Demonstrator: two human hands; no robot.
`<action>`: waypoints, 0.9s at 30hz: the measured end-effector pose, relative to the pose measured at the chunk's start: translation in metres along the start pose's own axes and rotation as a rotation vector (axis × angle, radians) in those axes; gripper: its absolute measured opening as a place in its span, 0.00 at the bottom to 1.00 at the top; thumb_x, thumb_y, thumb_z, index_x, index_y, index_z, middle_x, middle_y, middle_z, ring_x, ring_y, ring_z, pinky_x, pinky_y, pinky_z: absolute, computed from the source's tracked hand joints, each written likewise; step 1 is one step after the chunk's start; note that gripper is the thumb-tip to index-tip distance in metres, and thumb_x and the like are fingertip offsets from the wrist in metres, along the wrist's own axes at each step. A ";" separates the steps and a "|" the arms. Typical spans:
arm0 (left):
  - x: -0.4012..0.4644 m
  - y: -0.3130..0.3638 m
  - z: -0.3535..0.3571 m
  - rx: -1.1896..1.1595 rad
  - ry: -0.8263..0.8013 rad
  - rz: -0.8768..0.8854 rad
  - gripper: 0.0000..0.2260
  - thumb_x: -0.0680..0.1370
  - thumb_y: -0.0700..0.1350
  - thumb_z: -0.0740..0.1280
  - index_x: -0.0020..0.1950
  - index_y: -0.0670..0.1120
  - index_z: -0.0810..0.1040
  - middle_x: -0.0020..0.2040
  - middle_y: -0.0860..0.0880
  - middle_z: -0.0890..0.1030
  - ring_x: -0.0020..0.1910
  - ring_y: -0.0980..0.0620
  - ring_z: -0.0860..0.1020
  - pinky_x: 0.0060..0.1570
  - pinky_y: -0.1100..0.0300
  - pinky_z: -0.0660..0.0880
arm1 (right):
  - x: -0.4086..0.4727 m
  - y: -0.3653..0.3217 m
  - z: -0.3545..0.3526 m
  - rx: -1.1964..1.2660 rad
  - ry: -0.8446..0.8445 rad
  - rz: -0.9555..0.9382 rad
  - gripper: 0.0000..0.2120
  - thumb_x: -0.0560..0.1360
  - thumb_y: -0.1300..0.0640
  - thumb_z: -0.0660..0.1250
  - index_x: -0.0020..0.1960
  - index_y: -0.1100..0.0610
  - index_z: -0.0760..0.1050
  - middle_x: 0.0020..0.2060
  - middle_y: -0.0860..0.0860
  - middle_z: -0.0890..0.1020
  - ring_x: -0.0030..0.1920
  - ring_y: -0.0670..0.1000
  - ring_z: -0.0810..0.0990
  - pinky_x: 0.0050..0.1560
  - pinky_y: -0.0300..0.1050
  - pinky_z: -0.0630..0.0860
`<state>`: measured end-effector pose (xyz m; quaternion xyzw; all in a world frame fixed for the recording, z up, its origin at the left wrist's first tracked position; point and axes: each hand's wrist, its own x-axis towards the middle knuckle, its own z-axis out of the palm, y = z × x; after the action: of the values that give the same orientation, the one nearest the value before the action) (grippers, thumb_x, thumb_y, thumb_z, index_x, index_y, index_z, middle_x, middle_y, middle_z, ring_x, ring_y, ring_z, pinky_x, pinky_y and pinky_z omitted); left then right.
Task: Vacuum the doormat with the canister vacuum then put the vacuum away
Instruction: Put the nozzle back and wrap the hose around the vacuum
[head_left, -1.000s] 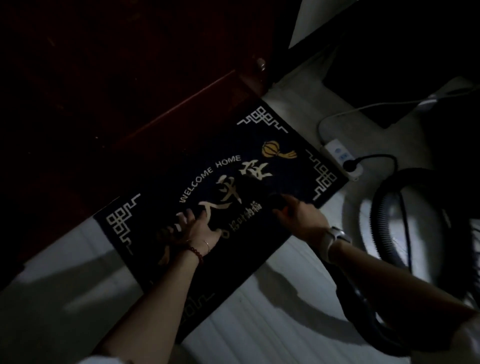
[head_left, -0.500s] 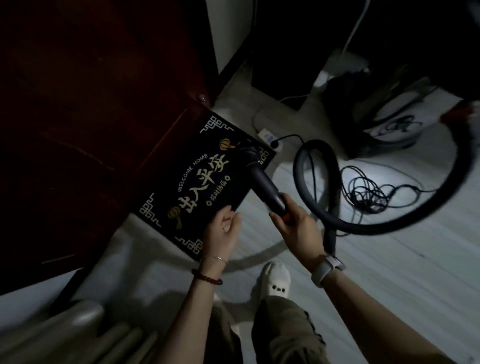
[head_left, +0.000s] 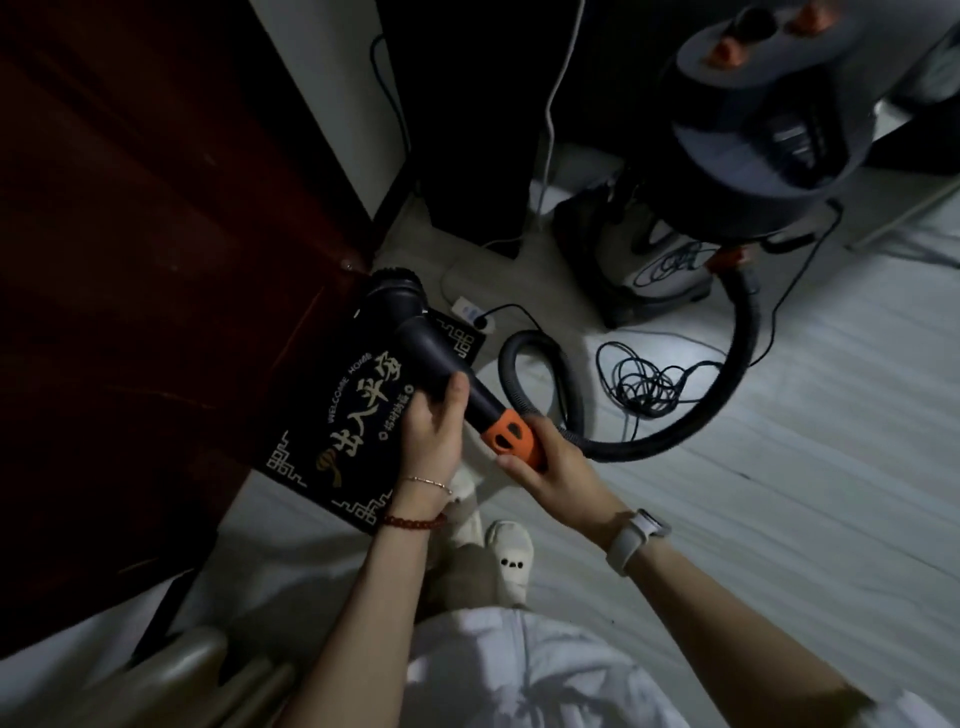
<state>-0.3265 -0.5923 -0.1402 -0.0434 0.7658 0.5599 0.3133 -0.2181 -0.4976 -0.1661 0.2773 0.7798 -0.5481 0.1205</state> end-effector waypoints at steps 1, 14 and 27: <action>0.006 0.007 0.004 -0.013 0.017 -0.003 0.14 0.78 0.49 0.61 0.58 0.40 0.73 0.49 0.49 0.78 0.50 0.53 0.77 0.49 0.67 0.72 | 0.002 0.001 -0.008 -0.010 -0.002 0.000 0.22 0.75 0.50 0.65 0.64 0.58 0.66 0.48 0.50 0.74 0.45 0.48 0.75 0.46 0.41 0.71; 0.127 0.120 0.103 0.162 -0.186 0.106 0.13 0.79 0.46 0.60 0.60 0.40 0.69 0.50 0.46 0.77 0.48 0.52 0.76 0.39 0.75 0.70 | 0.107 -0.052 -0.126 0.104 0.242 -0.007 0.16 0.75 0.51 0.65 0.60 0.55 0.70 0.41 0.38 0.73 0.41 0.30 0.74 0.39 0.26 0.68; 0.168 0.173 0.259 0.325 -0.224 0.161 0.06 0.79 0.47 0.60 0.51 0.46 0.69 0.39 0.54 0.74 0.44 0.51 0.75 0.43 0.63 0.68 | 0.139 0.037 -0.304 0.013 0.375 0.044 0.13 0.77 0.54 0.62 0.60 0.57 0.74 0.45 0.48 0.79 0.44 0.48 0.80 0.47 0.43 0.77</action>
<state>-0.4213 -0.2515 -0.1314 0.1315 0.8075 0.4534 0.3535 -0.2756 -0.1663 -0.1509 0.3923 0.7789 -0.4889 -0.0169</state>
